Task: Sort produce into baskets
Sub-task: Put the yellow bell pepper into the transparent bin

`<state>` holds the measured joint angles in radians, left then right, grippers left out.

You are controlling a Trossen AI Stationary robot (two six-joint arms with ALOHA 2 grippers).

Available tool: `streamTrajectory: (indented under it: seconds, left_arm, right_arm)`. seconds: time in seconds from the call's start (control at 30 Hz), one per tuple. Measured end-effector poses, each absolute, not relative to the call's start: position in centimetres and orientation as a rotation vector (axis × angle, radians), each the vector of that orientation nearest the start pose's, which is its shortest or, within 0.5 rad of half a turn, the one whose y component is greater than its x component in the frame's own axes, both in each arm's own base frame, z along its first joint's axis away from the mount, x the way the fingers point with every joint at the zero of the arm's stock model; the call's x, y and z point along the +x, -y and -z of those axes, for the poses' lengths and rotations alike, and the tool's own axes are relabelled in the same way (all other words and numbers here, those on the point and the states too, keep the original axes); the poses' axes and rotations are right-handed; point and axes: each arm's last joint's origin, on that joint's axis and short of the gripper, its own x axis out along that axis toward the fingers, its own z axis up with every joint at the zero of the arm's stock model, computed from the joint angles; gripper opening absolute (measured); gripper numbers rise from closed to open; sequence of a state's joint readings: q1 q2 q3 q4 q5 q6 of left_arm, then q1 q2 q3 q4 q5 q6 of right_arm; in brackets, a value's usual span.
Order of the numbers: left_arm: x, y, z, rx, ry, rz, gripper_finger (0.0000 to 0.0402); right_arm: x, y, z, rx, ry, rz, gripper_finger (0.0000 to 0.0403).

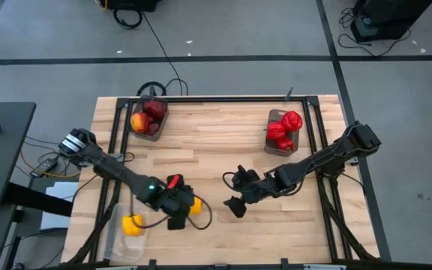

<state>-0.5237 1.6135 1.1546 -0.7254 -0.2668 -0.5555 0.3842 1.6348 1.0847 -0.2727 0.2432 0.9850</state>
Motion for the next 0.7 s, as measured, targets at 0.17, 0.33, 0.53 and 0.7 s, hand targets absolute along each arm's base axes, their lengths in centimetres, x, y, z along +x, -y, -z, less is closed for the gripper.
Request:
streamTrajectory:
  seconds: [0.17,0.33,0.53,0.7]
  left_arm:
    - [29.4,14.4,-20.1,-0.006,-1.153,-0.061,0.0399]
    - [30.5,14.0,-18.5,-0.067,-1.214,-0.009,0.0393]
    - [30.9,13.6,-18.1,-0.133,-1.221,-0.056,0.0311]
    - [30.2,12.9,-19.0,-0.175,-1.260,-0.099,0.0283]
  right_arm:
    - [31.6,-12.6,-21.8,0.683,-0.810,0.252,0.0373]
    - [31.3,-13.1,-21.7,0.692,-0.825,0.244,0.0373]
    - [31.0,-13.1,-21.5,0.709,-0.836,0.299,0.0373]
    - [30.9,-13.0,-21.4,0.706,-0.839,0.309,0.0367]
